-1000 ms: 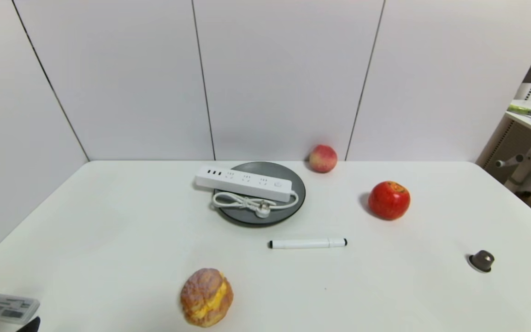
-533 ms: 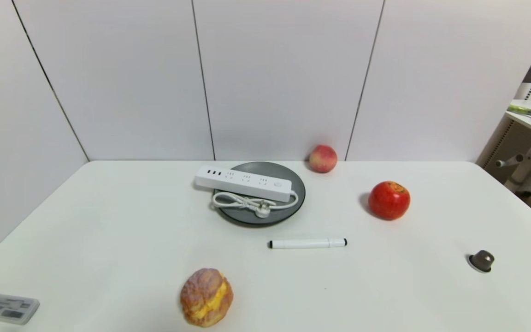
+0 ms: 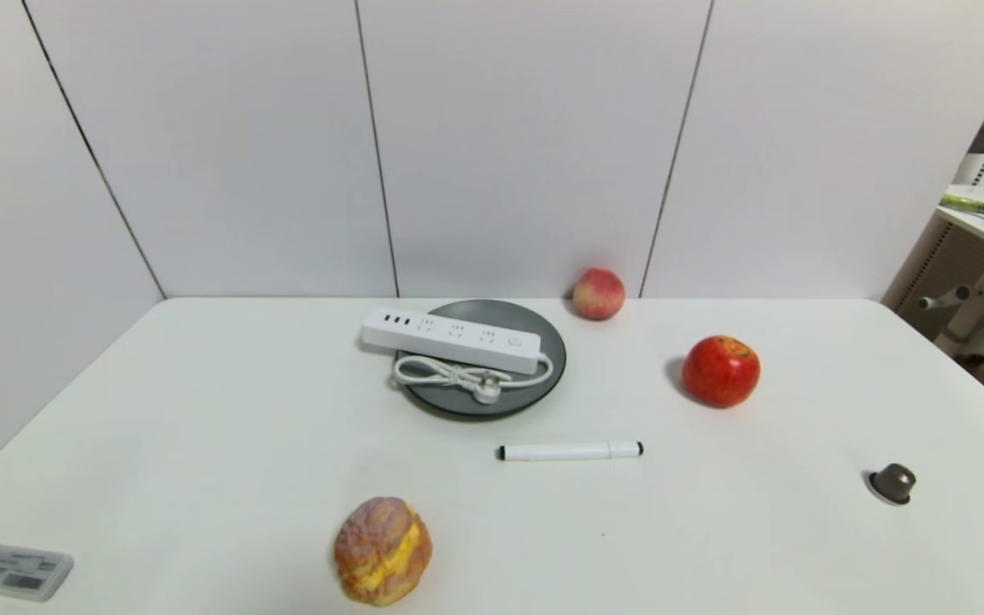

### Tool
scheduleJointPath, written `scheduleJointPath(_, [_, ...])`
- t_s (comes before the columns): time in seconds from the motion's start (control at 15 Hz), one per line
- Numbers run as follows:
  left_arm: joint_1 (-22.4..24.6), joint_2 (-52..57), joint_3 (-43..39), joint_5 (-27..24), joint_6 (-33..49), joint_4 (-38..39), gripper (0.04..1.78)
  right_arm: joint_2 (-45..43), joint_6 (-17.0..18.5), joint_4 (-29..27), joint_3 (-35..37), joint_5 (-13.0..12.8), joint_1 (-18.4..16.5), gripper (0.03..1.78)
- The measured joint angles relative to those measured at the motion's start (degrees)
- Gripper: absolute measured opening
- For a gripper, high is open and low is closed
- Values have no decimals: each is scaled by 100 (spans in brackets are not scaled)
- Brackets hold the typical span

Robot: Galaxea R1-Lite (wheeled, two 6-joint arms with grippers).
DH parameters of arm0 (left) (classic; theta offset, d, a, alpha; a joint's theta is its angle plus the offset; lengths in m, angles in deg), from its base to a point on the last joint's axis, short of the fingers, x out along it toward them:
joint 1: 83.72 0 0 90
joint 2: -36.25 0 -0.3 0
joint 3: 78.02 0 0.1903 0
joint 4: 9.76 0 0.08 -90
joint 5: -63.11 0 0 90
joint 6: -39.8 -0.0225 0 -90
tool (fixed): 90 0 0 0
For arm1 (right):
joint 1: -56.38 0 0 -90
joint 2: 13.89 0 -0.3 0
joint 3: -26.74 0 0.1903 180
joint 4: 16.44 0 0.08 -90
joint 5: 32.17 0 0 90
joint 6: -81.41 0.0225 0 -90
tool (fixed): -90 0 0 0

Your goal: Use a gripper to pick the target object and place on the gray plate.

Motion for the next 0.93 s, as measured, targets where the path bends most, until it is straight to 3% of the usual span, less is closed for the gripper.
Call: scheduleJointPath(0.93, [0,21,-7,22,201,-2,169,0,-9,-6,0,-9,0,171])
